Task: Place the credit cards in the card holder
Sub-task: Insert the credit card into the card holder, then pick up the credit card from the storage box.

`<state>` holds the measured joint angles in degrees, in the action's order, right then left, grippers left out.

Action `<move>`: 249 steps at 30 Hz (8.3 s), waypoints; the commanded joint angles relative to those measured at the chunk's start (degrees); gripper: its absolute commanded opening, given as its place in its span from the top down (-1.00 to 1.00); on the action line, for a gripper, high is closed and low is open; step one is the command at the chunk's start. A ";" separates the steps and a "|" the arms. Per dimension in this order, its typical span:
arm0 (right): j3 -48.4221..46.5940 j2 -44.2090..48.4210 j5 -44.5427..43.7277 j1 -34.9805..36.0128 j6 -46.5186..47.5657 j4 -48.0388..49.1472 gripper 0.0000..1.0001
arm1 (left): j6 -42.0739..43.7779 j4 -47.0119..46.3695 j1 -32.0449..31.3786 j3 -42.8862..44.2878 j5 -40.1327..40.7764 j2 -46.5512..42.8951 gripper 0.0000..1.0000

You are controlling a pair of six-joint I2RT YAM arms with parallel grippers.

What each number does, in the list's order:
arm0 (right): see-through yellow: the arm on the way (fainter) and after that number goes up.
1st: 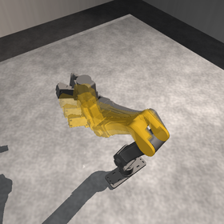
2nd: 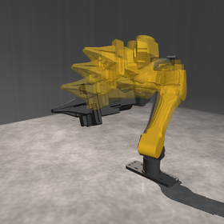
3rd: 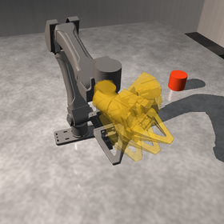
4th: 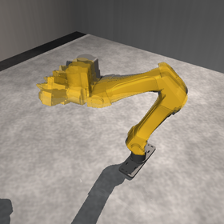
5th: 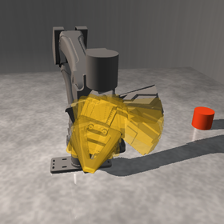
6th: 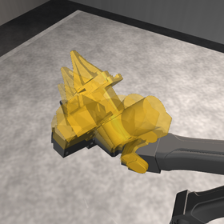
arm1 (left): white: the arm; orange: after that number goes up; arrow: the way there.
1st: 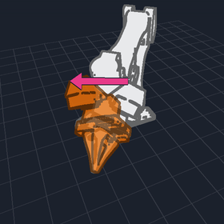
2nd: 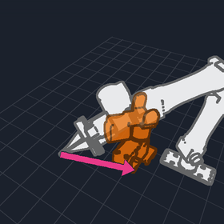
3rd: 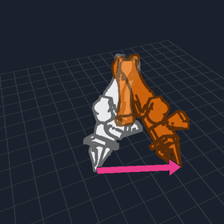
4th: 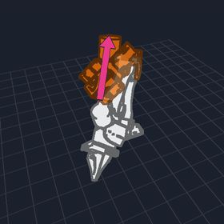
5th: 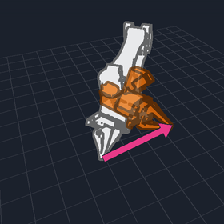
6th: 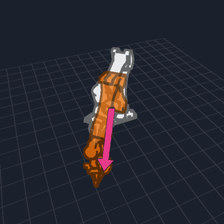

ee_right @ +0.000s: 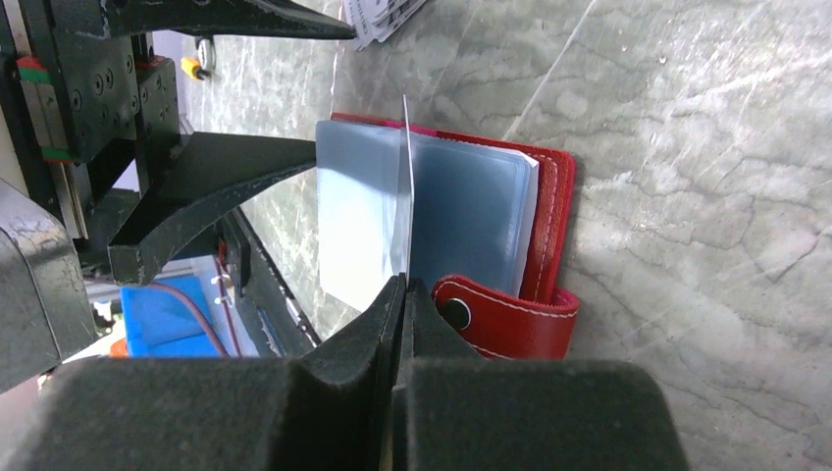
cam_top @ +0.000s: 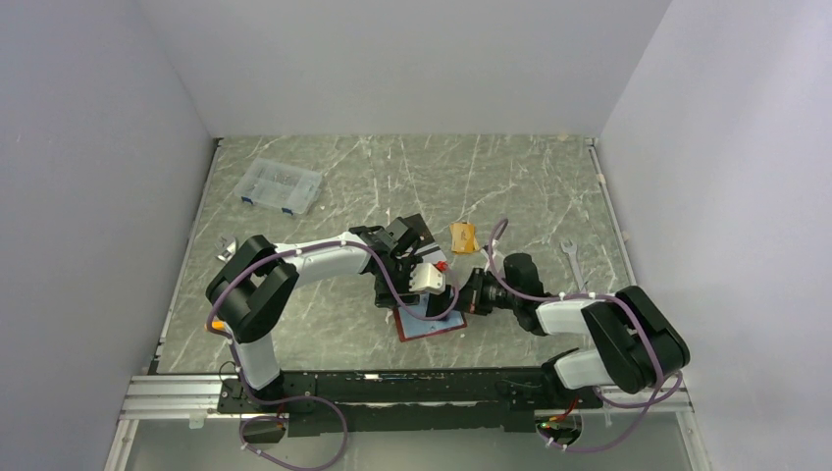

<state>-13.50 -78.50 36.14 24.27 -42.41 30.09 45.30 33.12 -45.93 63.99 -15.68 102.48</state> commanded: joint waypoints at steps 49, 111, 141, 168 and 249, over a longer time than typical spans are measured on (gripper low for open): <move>-0.12 -3.47 2.68 -0.09 -1.92 2.27 1.00 | 8.02 -6.90 -8.57 -15.47 0.60 -14.67 -0.20; -2.84 -6.94 7.81 0.21 2.08 -8.07 1.00 | -2.16 -9.72 -14.89 -13.98 9.14 -7.11 0.45; -8.29 -8.62 1.37 7.36 3.18 -14.32 0.93 | -1.96 -10.01 -14.84 -13.82 9.33 -6.95 0.50; -12.46 1.70 -12.76 9.43 2.20 -26.20 0.81 | -1.64 -12.84 -14.45 -17.28 10.41 -8.99 0.55; -28.65 1.46 -17.86 -17.16 10.40 -33.37 -0.22 | -12.64 16.35 1.05 26.51 2.32 -10.05 -0.99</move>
<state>-39.53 -75.05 20.93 7.66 -33.19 -6.74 37.78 50.48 -47.07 86.94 -8.45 90.56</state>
